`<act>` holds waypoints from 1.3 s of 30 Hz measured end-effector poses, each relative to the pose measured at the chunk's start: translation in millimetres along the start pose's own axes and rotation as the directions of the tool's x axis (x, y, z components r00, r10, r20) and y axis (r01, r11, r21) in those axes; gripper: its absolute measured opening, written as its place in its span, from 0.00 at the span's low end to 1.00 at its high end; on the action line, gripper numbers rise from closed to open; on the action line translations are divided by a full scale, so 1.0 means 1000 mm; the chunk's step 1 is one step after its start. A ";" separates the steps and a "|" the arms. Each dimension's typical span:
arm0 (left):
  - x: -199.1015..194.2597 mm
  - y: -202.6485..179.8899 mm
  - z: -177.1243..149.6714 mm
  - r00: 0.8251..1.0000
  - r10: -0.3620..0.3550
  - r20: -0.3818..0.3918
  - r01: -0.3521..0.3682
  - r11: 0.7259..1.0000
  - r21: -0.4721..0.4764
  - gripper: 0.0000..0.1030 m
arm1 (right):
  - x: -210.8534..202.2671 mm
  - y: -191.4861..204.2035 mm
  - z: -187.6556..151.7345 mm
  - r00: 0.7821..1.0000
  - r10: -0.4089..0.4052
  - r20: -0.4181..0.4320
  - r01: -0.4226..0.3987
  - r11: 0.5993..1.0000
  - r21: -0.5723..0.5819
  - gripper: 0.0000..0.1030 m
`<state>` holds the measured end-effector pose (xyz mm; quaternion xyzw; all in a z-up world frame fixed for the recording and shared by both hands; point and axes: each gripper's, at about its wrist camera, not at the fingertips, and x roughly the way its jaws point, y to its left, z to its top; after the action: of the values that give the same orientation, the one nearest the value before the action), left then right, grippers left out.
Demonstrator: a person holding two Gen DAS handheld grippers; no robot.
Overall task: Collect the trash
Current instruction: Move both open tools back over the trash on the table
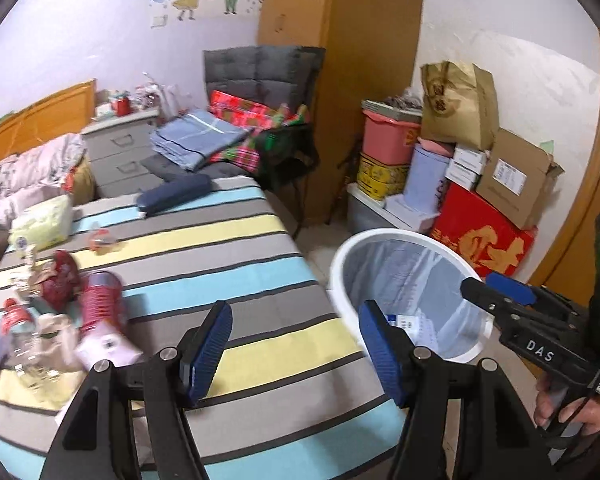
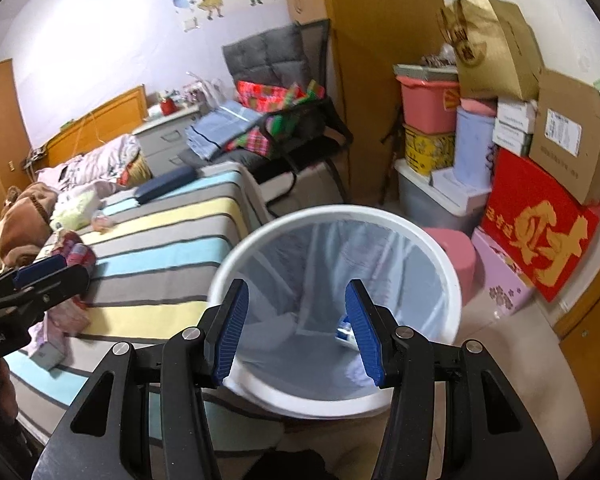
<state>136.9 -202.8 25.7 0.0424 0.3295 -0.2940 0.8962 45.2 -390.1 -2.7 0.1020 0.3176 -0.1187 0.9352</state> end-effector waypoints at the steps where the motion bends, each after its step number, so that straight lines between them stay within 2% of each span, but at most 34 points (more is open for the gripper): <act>1: -0.006 0.005 -0.001 1.000 0.012 0.007 -0.012 1.000 -0.005 0.64 | -0.002 0.005 -0.001 1.000 0.006 0.008 -0.006 1.000 -0.006 0.51; 9: -0.048 0.052 -0.020 0.995 0.092 0.042 -0.089 0.995 -0.053 0.64 | -0.003 0.044 -0.008 0.996 0.088 0.013 -0.087 0.995 -0.045 0.51; 16: -0.075 0.105 -0.040 0.980 0.192 0.048 -0.185 0.975 -0.123 0.64 | 0.001 0.082 -0.013 0.987 0.160 0.000 -0.159 0.983 -0.086 0.51; 21: -0.094 0.144 -0.051 0.967 0.249 0.052 -0.236 0.955 -0.178 0.64 | 0.007 0.105 -0.017 0.978 0.205 -0.024 -0.207 0.971 -0.119 0.51; 32: -0.111 0.225 -0.074 0.930 0.366 0.005 -0.352 0.897 -0.268 0.64 | 0.023 0.160 -0.027 0.938 0.333 -0.100 -0.347 0.917 -0.196 0.51; 35: -0.109 0.244 -0.078 0.921 0.389 -0.013 -0.376 0.882 -0.284 0.64 | 0.030 0.172 -0.029 0.931 0.345 -0.120 -0.363 0.908 -0.211 0.58; 39: -0.104 0.271 -0.084 0.915 0.401 -0.044 -0.395 0.867 -0.304 0.64 | 0.040 0.181 -0.029 0.926 0.352 -0.138 -0.375 0.904 -0.208 0.60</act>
<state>176.7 94.9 -8.0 -0.0331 0.3459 -0.0488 0.9364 111.6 -216.9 -28.9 0.0558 0.3498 0.1005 0.9298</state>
